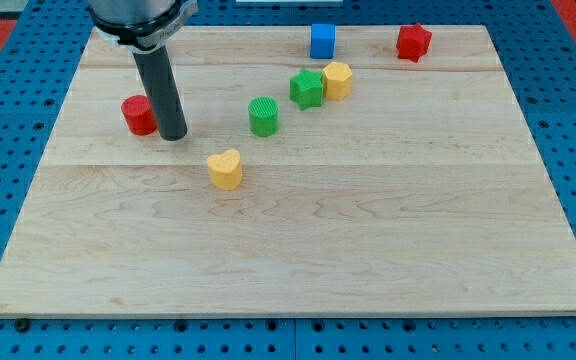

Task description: Place the red circle towards the top left side of the green circle

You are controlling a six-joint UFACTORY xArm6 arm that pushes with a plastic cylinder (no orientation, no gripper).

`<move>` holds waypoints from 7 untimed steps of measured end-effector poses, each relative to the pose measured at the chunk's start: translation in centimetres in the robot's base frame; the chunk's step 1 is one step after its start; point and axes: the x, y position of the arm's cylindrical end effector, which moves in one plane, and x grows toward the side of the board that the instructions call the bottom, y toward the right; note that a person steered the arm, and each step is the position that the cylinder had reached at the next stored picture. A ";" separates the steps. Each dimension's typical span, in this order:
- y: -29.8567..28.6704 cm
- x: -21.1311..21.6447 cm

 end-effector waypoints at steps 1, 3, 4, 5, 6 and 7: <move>-0.9 -1.4; -0.9 -1.4; -0.9 3.3; -5.9 6.3; -13.7 5.0; -13.8 0.6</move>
